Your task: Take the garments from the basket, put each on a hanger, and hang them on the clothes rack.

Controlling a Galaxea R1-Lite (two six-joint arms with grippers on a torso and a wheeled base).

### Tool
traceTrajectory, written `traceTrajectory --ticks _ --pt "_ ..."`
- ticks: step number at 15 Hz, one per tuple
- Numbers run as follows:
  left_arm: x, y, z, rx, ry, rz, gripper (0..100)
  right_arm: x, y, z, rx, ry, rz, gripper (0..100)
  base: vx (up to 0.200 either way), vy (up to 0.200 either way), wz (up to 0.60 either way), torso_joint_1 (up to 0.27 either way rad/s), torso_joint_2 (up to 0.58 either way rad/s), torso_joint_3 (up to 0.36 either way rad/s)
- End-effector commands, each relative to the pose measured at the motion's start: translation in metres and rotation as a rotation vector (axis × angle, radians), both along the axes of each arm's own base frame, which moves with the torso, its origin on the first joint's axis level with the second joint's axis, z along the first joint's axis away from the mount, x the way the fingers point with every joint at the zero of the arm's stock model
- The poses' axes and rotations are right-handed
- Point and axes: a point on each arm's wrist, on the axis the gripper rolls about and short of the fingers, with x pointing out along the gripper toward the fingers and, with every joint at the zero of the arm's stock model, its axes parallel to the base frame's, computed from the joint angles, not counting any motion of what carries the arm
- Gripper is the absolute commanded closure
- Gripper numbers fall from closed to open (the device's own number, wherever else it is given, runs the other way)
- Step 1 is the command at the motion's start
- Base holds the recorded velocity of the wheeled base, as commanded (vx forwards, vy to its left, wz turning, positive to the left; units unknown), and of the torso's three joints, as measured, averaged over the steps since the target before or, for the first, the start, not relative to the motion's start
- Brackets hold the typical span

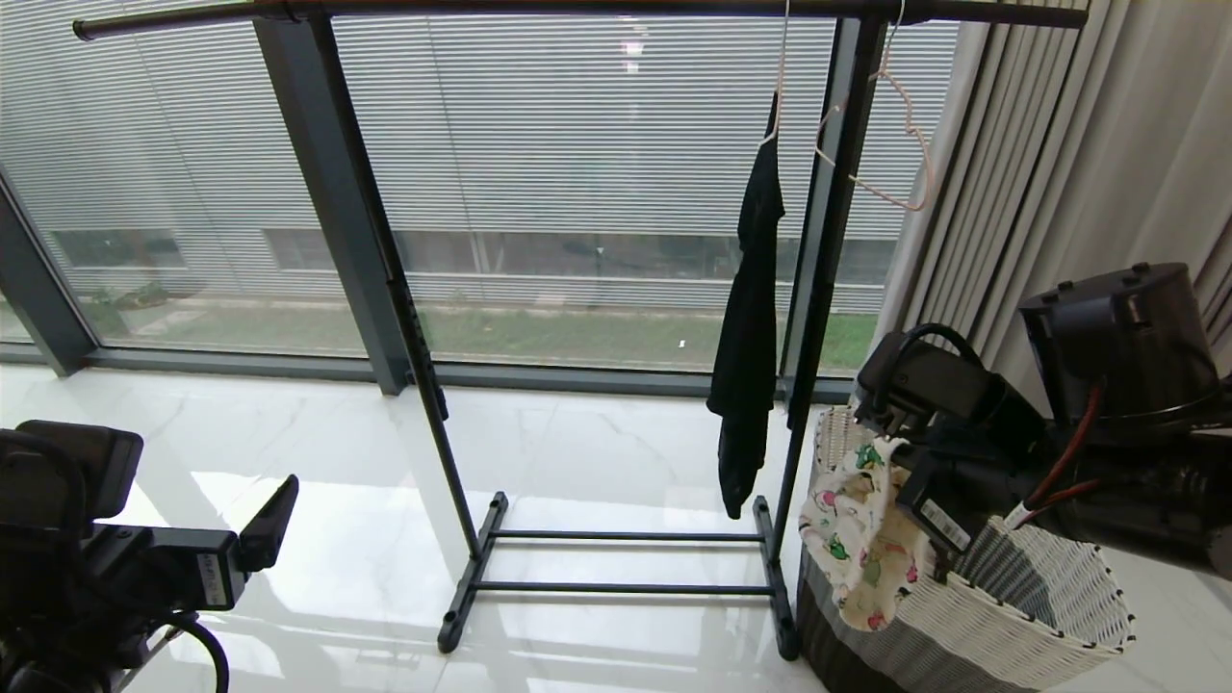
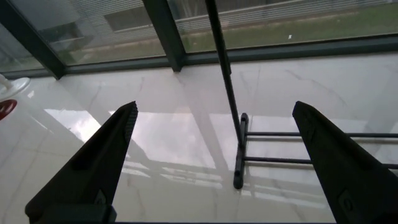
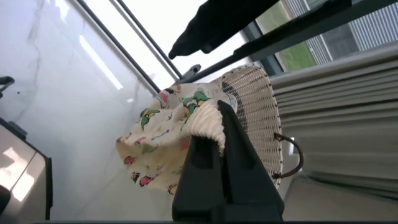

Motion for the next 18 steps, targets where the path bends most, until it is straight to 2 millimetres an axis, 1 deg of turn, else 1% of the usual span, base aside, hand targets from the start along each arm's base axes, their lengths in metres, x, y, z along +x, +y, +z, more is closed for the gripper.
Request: traceTrajectory --ticks 1,4,5,6,7,8,10,12,13,14,16,17,18 --pt "-0.004 -0.006 -0.002 0.000 0.004 -0.050 0 -0.001 0.002 0.002 0.008 -0.006 0.008 100 0.000 0.000 0.00 0.000 0.00 0.000" --pt "-0.006 -0.017 -0.003 -0.008 0.010 -0.182 0 -0.006 0.006 0.004 0.026 -0.005 0.025 100 0.000 0.000 0.00 0.000 0.00 0.000" --pt "-0.005 -0.029 0.003 -0.022 -0.008 -0.322 0 -0.009 0.008 0.005 0.031 -0.007 0.041 100 0.000 0.000 0.00 0.000 0.00 0.000" --pt "-0.006 -0.040 0.010 -0.033 -0.034 -0.427 0 -0.012 0.010 0.006 0.033 -0.009 0.054 100 0.000 0.000 0.00 0.000 0.00 0.000" --pt "-0.007 -0.057 0.018 -0.052 -0.056 -0.550 0 -0.014 0.012 0.007 0.038 -0.012 0.066 100 0.000 0.000 0.00 0.000 0.00 0.000" --pt "-0.007 -0.075 0.022 -0.058 -0.055 -0.642 0 -0.016 0.014 0.008 0.046 -0.011 0.090 100 0.000 0.000 0.00 0.000 0.00 0.000" --pt "0.002 -0.100 0.019 -0.076 -0.009 -0.715 0 -0.022 0.016 0.013 0.060 -0.022 0.114 100 0.000 0.000 0.00 0.000 0.00 0.000" --pt "0.005 -0.137 0.020 -0.168 0.034 -0.818 0 -0.026 0.013 0.020 0.081 -0.042 0.117 100 0.000 0.000 0.00 0.000 0.00 0.000" --pt "0.002 -0.158 0.015 -0.212 0.077 -0.878 0 -0.028 0.010 0.023 0.093 -0.051 0.117 100 0.000 0.000 0.00 0.000 0.00 0.000" --pt "-0.001 -0.175 0.006 -0.214 0.124 -0.922 0 -0.031 0.007 0.026 0.106 -0.059 0.115 100 0.000 0.000 0.00 0.000 0.00 0.000" --pt "-0.009 -0.200 -0.017 -0.165 0.214 -0.992 0 -0.033 0.005 0.030 0.145 -0.055 0.099 100 0.000 0.000 0.00 0.000 0.00 0.000" --pt "-0.007 -0.217 -0.025 -0.157 0.242 -1.011 0 -0.034 0.003 0.031 0.155 -0.057 0.096 100 0.000 0.000 0.00 0.000 0.00 0.000" --pt "-0.003 -0.228 -0.029 -0.173 0.248 -1.010 0 -0.035 0.002 0.032 0.165 -0.058 0.093 100 0.000 0.000 0.00 0.000 0.00 0.000"
